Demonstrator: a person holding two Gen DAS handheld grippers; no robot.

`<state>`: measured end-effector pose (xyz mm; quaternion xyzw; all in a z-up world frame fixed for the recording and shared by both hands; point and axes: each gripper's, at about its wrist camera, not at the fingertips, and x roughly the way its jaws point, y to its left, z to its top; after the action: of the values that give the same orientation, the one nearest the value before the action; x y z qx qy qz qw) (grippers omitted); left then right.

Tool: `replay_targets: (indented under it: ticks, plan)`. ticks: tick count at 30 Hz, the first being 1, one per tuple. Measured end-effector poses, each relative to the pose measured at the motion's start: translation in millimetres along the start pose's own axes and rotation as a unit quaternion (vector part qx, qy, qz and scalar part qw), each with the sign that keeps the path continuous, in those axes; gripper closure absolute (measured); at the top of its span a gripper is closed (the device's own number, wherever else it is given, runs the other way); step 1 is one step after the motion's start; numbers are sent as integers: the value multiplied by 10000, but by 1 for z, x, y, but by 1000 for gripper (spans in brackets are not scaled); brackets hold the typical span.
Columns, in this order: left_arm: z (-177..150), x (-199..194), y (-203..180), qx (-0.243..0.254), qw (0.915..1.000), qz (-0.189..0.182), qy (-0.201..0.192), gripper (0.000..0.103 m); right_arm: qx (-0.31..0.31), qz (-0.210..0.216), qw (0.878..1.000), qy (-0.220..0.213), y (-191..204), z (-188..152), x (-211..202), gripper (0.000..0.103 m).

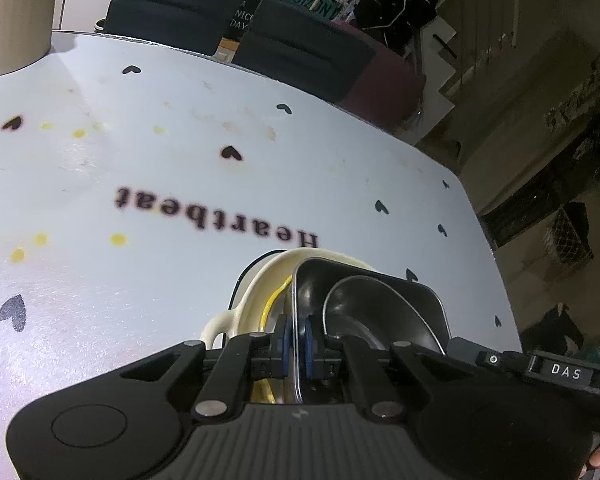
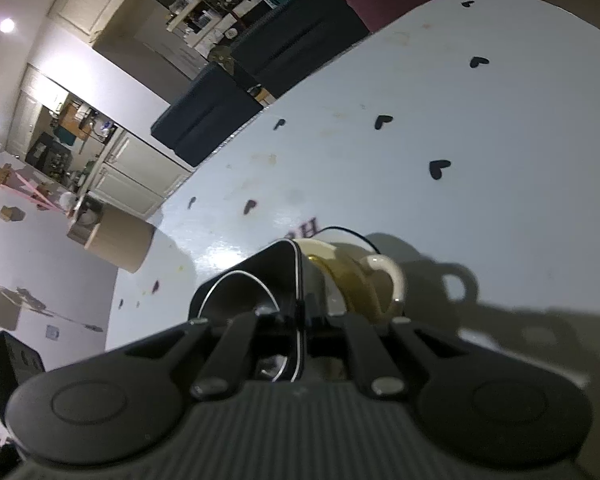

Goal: Organize plates and bowls
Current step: 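Lift the nested tins with both grippers and lower them into the lemon bowl, then open both grippers and pull them back from the stack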

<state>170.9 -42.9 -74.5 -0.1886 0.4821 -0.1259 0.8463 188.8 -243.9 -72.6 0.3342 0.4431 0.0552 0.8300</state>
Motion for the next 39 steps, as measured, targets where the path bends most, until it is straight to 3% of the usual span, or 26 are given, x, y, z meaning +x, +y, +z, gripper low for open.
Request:
replay_targets:
  ticks: [22,27,31,34,39]
  plan:
    - [-1,2,0,143,9999,28,-5,96,43,-77,9999,107,-5,2,6,97]
    - [-1,-3,-2,206,9997,131,-28,93,-71,-212,9997,63,-1,1,5,90]
    - [-2,-10,0,209,9993,291,-61,81,-169,-331,9993,-44,0,0,1,84]
    - [-4,-19,1,241,9991,331,-126,79,-266,-396,9987,-176,1,0,-5,80]
    - [-7,-38,-2,297,9987,306,-277,62,-543,-458,9967,-391,9,-4,-18,68]
